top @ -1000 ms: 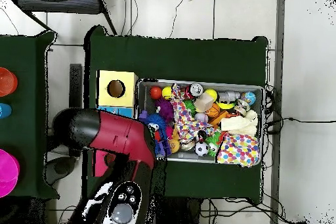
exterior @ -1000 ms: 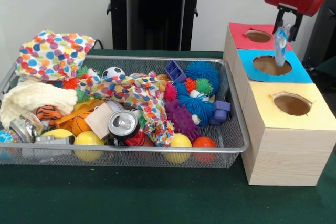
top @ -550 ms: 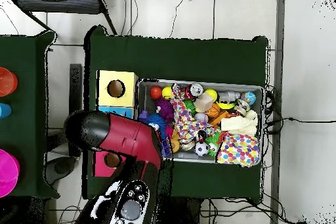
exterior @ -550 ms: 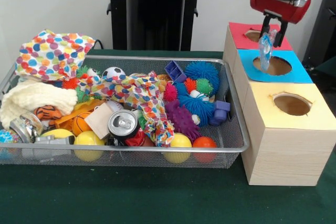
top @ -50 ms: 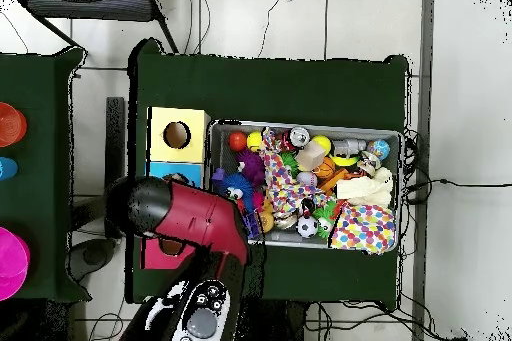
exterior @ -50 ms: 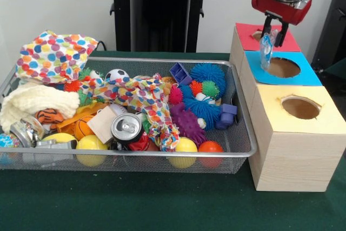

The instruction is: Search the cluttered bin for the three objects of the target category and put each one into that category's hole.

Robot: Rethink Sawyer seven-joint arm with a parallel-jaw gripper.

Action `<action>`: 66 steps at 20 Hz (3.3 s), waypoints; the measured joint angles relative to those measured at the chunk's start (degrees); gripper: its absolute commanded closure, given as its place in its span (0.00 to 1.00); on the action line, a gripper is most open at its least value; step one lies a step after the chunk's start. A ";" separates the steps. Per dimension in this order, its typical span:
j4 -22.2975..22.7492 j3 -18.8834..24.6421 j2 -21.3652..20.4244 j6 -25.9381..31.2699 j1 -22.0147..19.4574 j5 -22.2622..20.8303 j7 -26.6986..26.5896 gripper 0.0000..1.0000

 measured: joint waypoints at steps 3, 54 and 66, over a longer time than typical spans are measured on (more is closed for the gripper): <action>0.40 0.01 -0.18 -0.01 0.08 0.01 0.00 1.00; -4.31 3.16 -0.36 0.18 0.34 -0.04 0.00 0.00; -2.94 2.06 -6.22 -0.79 -5.34 -7.99 0.00 0.00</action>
